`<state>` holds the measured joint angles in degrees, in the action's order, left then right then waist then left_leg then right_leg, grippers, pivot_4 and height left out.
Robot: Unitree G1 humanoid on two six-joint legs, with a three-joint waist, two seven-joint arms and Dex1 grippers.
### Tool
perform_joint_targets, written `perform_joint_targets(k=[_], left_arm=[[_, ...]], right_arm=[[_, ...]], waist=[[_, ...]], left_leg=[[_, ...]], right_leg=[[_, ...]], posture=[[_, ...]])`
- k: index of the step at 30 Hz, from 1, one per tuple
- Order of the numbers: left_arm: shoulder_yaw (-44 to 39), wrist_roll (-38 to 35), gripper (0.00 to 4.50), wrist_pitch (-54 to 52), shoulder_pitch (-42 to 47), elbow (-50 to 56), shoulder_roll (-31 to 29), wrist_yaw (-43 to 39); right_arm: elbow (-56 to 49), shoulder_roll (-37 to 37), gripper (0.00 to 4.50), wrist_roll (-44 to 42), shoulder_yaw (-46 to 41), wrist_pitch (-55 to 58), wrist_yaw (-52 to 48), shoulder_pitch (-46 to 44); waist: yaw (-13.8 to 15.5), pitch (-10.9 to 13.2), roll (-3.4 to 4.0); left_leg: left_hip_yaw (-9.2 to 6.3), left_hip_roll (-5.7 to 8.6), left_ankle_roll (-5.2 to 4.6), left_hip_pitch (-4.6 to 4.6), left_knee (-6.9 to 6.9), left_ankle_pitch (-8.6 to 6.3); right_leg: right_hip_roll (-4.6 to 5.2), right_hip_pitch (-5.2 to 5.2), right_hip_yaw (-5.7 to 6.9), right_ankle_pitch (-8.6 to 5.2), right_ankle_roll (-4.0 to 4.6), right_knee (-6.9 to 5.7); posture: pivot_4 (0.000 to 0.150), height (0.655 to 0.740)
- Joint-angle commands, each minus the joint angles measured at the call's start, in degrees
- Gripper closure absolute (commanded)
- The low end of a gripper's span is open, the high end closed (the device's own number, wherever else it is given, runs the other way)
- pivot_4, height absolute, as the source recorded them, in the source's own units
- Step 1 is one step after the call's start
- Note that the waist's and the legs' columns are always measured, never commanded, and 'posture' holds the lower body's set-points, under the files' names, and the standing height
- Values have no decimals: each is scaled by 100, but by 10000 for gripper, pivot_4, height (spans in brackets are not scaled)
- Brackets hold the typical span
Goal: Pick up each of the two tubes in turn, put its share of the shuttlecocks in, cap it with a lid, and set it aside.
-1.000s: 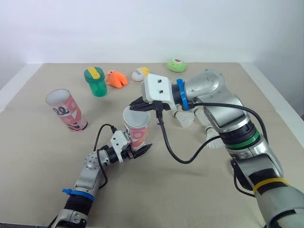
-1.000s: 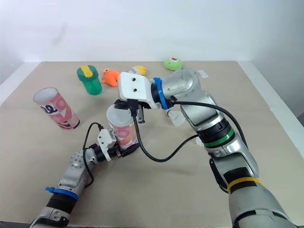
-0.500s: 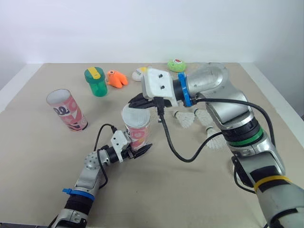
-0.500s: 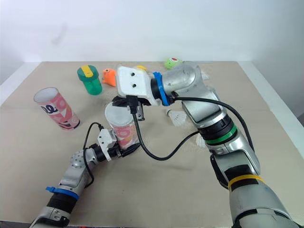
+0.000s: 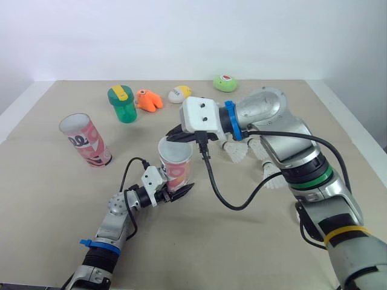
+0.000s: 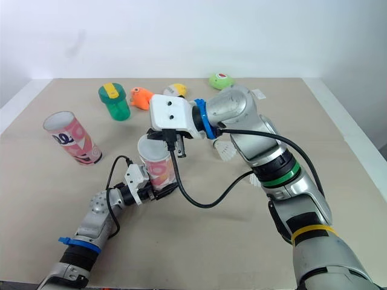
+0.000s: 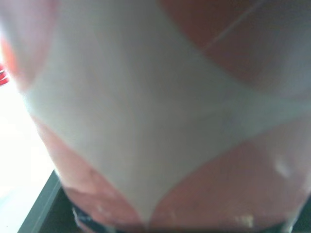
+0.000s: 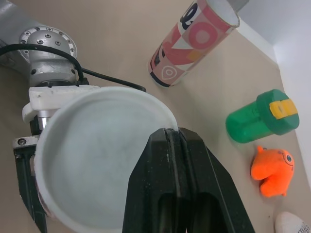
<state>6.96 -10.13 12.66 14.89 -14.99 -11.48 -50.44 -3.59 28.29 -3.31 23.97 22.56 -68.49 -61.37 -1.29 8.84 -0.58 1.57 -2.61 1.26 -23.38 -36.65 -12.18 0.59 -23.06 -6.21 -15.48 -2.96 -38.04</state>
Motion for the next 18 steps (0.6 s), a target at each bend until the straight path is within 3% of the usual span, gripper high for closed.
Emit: perform_joint_targets(k=[1, 18], left_arm=[[193, 67, 11786, -156, -144, -416, 87, 36], [186, 74, 11786, -130, -62, -524, 115, 23]], right_arm=[[-113, -40, 44482, 86, 55, -108, 18, 48], [-102, 110, 44482, 621, 268, -556, -16, 239]], waist=[[0, 0, 0], [1, -1, 1]], left_leg=[[0, 0, 0, 0, 0, 0], [0, 9, -10, 4, 0, 6]], right_leg=[[0, 0, 0, 0, 0, 0], [14, 1, 3, 2, -3, 0]], posture=[[1500, 7400], [1500, 7400]])
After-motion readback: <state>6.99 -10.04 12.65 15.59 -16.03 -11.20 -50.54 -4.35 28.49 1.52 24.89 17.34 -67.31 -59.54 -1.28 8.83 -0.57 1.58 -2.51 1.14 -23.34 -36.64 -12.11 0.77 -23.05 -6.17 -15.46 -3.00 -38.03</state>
